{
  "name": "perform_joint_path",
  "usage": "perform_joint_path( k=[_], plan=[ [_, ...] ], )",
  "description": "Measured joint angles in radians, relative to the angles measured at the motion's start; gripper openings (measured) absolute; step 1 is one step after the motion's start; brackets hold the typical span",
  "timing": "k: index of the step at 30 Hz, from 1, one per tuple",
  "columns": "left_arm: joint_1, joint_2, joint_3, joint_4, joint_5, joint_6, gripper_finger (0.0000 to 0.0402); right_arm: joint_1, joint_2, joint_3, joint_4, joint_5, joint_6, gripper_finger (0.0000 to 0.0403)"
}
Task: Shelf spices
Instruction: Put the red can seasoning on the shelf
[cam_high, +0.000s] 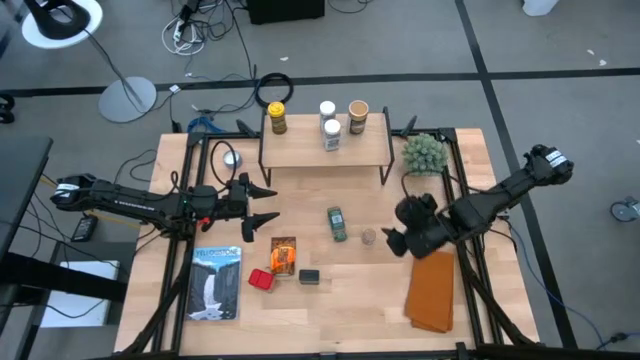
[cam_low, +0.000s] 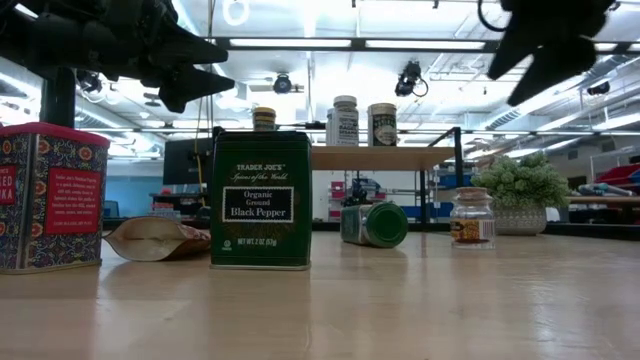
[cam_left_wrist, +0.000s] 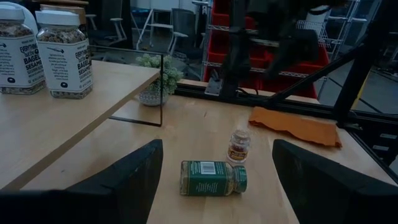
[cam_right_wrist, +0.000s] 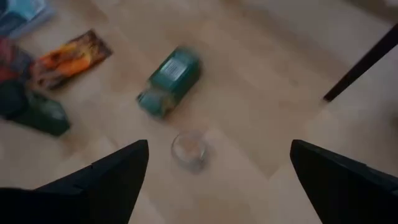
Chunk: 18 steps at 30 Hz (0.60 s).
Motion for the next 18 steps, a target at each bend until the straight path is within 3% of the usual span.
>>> perform_joint_path(
  k=[8,18],
  plan=[
    [0.000,0.000,0.000,0.002,0.000,0.000,0.0307,0.151,0.119,0.000,0.027,0.108,0.215,0.0391],
    [0.000,0.000,0.000,0.005,0.000,0.000,0.0307,0.178,0.406,0.000,0.122,0.116,0.220,0.0391]
  ],
)
